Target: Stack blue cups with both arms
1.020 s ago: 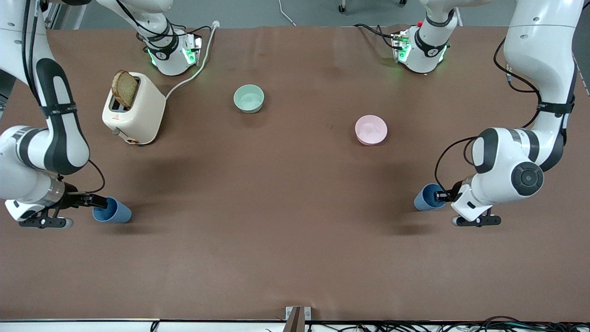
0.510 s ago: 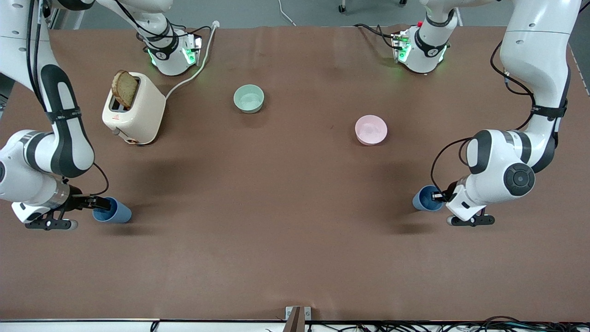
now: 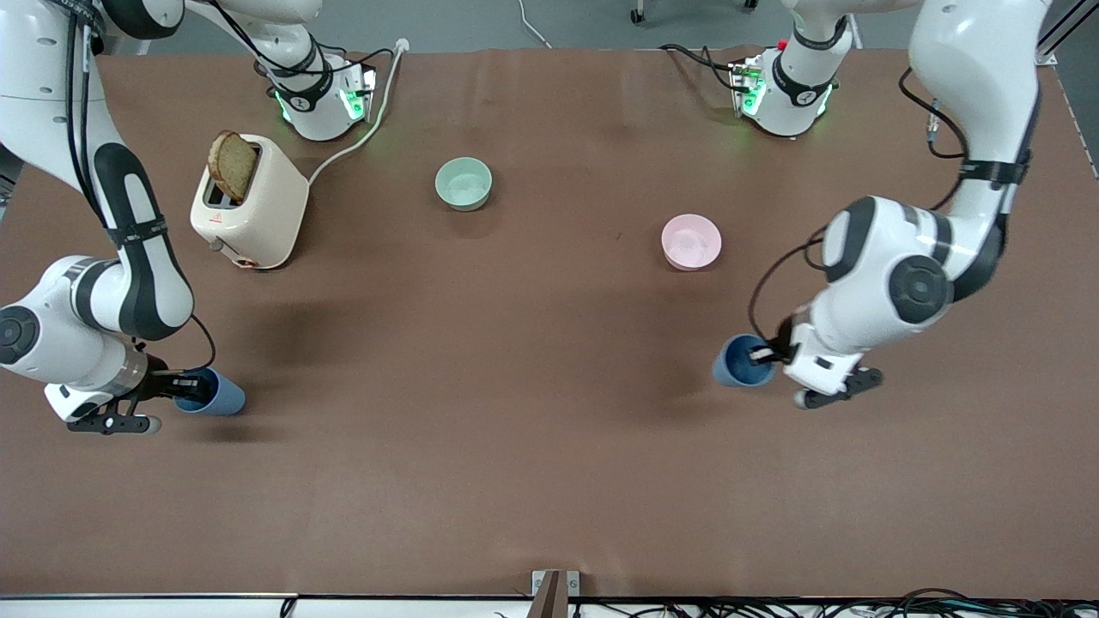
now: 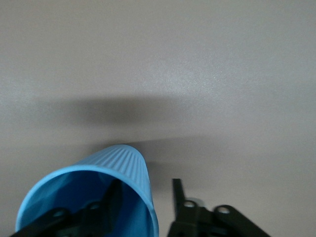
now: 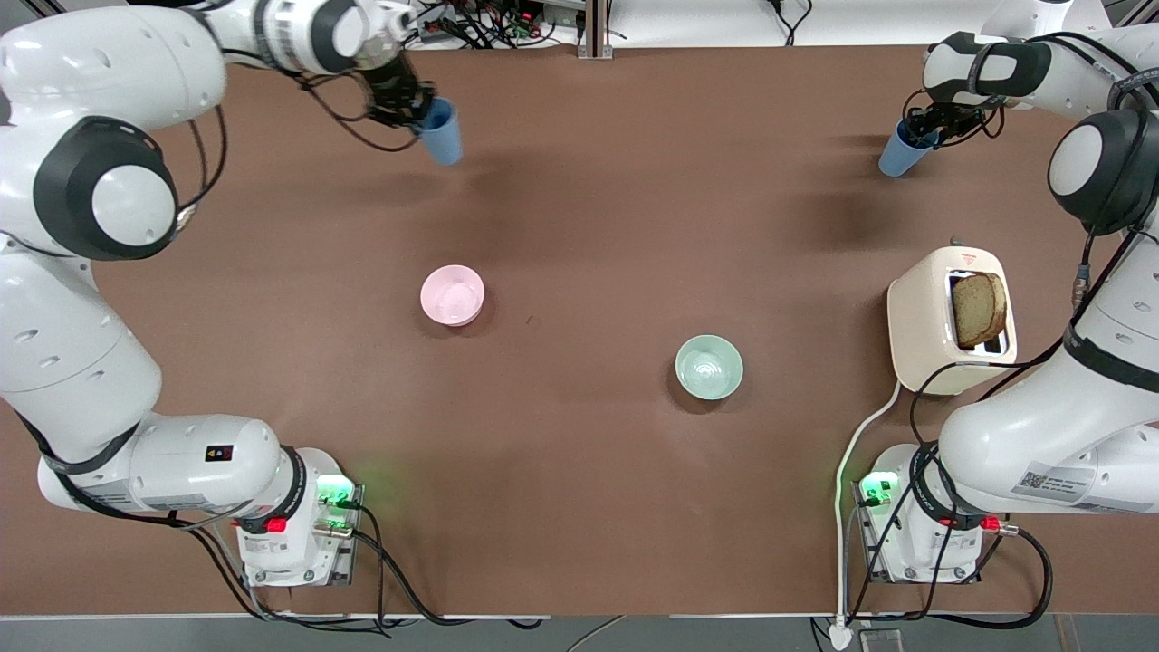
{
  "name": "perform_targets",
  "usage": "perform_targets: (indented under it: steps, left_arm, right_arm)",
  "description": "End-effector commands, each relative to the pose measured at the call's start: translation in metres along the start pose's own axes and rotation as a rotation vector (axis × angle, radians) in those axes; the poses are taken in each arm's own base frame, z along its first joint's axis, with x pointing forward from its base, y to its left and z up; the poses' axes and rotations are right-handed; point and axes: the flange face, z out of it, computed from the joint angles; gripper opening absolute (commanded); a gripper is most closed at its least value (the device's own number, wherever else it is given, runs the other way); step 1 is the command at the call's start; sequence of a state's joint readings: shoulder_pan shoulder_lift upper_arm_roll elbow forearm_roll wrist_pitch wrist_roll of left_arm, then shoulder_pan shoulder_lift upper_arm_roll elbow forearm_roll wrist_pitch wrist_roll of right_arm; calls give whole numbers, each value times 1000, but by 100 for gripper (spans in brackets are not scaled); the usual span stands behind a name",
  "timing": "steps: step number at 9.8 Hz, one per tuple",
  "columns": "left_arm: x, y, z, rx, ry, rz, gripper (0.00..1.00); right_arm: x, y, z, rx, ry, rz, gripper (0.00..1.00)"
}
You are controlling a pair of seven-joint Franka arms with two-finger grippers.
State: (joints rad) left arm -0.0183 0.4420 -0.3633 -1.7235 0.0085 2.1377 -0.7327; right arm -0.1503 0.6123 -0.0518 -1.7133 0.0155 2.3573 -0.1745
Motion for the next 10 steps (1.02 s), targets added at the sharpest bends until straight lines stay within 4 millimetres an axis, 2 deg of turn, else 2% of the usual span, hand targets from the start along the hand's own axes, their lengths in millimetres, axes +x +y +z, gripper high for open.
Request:
perform_targets:
  steps: [1,2,3,4,5,6,7,9,10]
  left_arm:
    - [-56,75,23,3,-19,-137,0]
    - [-81,107,35,2,-28,-193,0]
    - [-97,130,55,3,-24,-241,0]
    - [-102,149,68,-22,-20,-310,0]
    - [-96,159,86,-51,-26,-368,0]
    - [-108,178,97,-76,-24,-370,0]
    - [-115,182,106,-56,7,-368,1]
    - [-132,189,131,-22,2,-400,1]
    - [-141,191,142,-7,-7,-413,6]
  right_arm:
    - [4,1,-9,5,12,-2,1]
    - [6,-5,-19,7,14,-13,1]
    - [8,-8,-47,12,1,-15,1]
    - [11,-18,-76,21,2,-23,1]
    - [13,-31,-106,38,14,10,1]
    - [12,-58,-132,54,16,39,1]
    - [9,-83,-156,65,23,83,1]
    - [0,-164,-195,89,32,134,1]
    - [-7,-210,-209,98,45,178,1]
